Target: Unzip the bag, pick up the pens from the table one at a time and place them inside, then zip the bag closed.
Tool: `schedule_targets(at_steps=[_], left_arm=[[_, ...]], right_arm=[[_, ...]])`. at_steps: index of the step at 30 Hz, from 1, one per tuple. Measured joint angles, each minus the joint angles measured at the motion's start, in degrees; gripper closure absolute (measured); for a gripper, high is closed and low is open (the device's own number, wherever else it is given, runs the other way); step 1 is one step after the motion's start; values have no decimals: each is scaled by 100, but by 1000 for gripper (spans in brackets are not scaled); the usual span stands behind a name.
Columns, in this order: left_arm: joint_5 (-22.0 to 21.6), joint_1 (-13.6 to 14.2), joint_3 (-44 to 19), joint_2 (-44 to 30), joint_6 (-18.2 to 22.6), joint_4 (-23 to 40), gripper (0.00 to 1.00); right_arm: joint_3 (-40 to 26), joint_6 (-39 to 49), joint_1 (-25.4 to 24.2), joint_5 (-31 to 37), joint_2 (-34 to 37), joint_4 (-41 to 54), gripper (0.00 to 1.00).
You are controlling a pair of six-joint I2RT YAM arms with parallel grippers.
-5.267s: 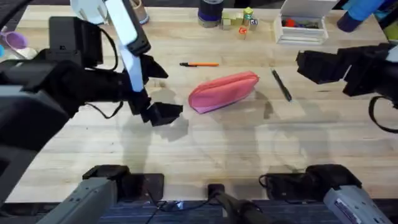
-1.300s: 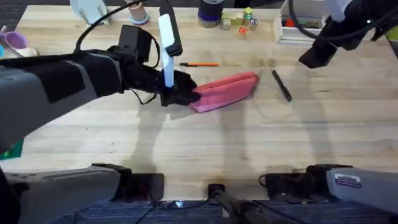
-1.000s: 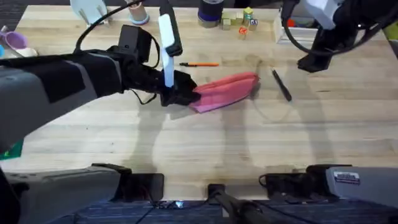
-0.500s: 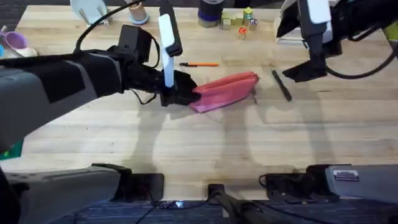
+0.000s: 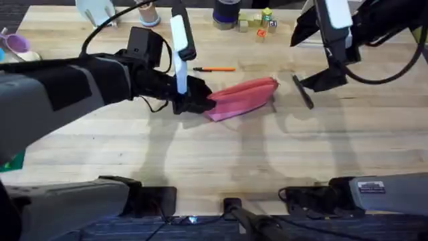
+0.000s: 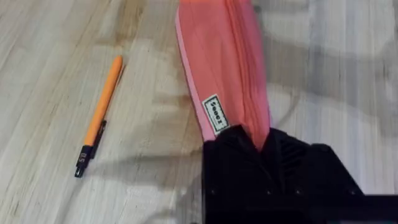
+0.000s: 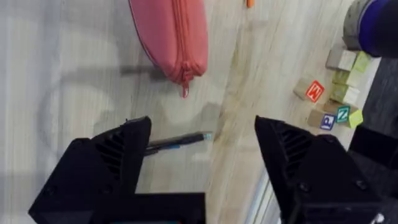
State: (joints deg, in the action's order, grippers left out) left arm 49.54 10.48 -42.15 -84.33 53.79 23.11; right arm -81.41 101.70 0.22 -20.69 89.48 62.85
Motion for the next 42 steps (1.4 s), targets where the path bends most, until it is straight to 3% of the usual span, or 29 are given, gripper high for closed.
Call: schedule_targets(at_steps=[6,22,37,42], left_arm=[[0,0,0,0,-2,0,958],[0,0,0,0,-2,0,958],[0,0,0,0,-2,0,958],[0,0,0,0,-2,0,958]], right_arm=[[0,34,226,-17,1,86,40],[-2,38,331,-15,32,189,6],[-9,37,331,-13,1110,8,11],[-9,37,331,-12,1321,-89,110]])
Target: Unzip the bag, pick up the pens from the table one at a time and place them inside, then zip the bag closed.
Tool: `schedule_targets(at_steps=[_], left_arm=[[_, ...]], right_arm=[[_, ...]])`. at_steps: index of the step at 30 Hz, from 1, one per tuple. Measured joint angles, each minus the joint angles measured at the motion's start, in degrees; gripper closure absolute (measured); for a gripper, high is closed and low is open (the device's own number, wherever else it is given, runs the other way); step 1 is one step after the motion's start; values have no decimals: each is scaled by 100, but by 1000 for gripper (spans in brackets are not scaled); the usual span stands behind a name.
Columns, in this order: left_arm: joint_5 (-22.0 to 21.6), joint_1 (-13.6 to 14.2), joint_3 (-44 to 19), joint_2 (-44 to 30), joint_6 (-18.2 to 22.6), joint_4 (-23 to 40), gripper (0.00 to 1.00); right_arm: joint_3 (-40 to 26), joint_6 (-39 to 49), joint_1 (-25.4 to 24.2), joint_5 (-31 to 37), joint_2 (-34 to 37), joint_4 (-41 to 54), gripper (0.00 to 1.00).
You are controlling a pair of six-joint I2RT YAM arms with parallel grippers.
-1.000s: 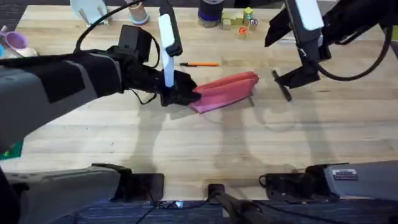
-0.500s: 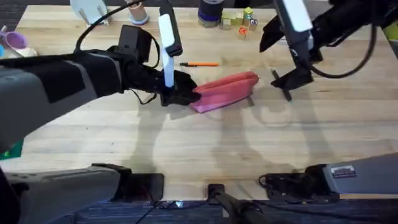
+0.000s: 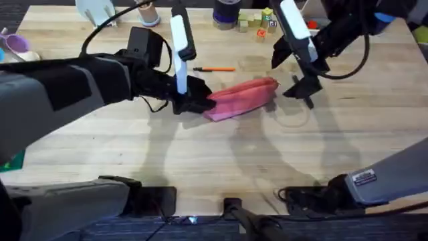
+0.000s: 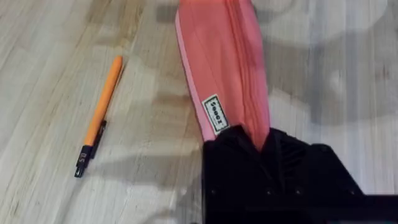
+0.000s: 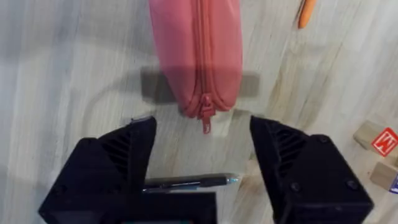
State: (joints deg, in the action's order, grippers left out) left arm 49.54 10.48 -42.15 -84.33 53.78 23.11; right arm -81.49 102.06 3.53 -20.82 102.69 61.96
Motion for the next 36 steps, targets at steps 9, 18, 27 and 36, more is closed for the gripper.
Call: schedule_targets(at_steps=[9,18,27,36], left_arm=[[0,0,0,0,0,4,958],[0,0,0,0,1,7,958],[0,0,0,0,0,7,958],[-7,0,0,0,1,7,958]], right_arm=[[-2,2,0,-2,171,-42,204],[-2,-1,0,-2,318,-133,483],[-2,0,0,-70,318,-227,649],[-2,0,0,-107,318,-240,970]])
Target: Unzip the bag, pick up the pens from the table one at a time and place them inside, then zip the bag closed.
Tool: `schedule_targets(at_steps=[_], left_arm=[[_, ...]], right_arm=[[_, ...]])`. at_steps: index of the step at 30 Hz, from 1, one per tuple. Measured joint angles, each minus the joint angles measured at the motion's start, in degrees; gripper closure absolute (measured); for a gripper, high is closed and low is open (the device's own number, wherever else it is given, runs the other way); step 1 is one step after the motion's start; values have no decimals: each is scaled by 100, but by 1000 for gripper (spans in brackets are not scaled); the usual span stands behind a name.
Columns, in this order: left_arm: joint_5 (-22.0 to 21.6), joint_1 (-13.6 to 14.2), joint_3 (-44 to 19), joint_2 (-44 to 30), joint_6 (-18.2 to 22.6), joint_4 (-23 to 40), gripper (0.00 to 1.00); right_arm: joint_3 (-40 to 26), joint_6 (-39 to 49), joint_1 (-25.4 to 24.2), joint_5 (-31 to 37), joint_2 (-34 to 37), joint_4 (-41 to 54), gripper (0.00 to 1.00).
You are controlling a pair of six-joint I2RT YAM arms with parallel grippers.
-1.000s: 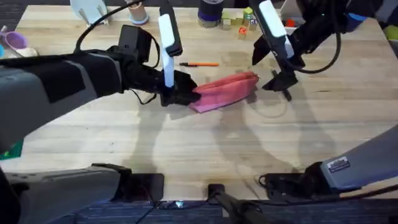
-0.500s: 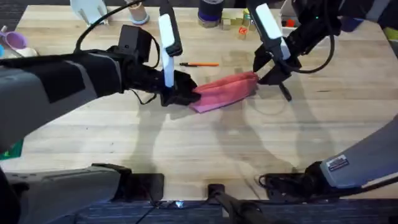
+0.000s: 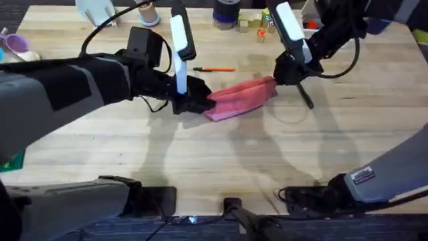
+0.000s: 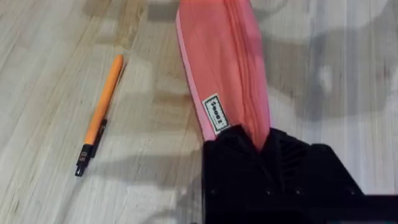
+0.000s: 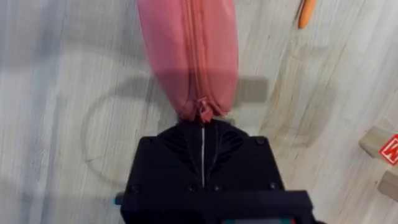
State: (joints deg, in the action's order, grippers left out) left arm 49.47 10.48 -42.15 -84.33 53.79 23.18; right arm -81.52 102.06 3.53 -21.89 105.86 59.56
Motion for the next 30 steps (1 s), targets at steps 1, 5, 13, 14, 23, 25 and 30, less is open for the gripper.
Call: schedule_targets(at_steps=[1,5,13,14,23,25,30], left_arm=[[0,0,0,0,1,0,959],[0,0,0,0,1,0,958],[0,0,0,0,1,0,958],[0,0,0,0,1,0,958],[2,0,0,0,1,9,958],[2,0,0,0,0,9,958],[2,0,0,0,1,11,958]], right_arm=[[0,0,0,0,0,-1,970],[0,0,0,0,0,-1,972],[0,-2,0,0,-12,0,972],[0,-2,0,1,-20,0,972],[-2,-2,0,-4,-505,6,973],[-8,-2,0,-4,-597,48,973],[-13,-2,0,-4,-633,231,972]])
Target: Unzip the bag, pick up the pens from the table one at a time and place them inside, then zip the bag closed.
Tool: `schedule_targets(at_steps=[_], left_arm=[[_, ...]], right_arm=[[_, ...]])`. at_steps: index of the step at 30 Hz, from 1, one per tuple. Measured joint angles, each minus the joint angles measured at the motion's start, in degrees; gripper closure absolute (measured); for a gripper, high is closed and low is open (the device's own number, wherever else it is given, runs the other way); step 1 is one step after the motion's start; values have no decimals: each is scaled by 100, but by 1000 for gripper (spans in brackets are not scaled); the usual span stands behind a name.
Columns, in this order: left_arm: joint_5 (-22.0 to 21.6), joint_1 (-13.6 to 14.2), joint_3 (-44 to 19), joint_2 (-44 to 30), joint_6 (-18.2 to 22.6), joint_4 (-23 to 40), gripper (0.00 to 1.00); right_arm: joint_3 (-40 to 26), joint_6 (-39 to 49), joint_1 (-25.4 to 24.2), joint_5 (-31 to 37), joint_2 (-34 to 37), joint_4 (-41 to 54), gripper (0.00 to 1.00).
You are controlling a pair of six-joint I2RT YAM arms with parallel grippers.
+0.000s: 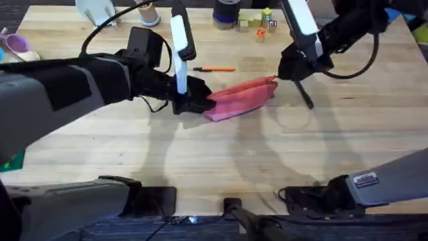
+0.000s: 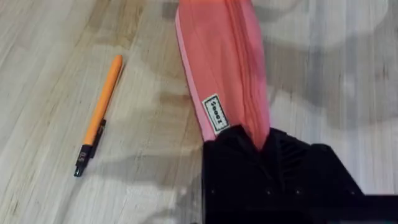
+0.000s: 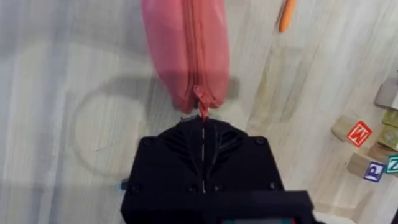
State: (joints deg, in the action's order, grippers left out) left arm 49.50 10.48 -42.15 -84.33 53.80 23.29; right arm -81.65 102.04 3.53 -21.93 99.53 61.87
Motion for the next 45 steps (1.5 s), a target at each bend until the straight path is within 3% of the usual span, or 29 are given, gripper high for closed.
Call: schedule_targets(at_steps=[14,29,41,45], left_arm=[[0,0,0,0,0,2,958],[2,0,0,0,0,2,958],[2,0,0,0,0,0,958],[2,0,0,0,0,0,958]], right_arm=[[0,0,68,-42,2,115,971],[-7,-307,1312,-417,1,-325,972],[-7,-666,1360,-938,2,-488,972],[-19,-1167,1360,-942,1,-484,973]])
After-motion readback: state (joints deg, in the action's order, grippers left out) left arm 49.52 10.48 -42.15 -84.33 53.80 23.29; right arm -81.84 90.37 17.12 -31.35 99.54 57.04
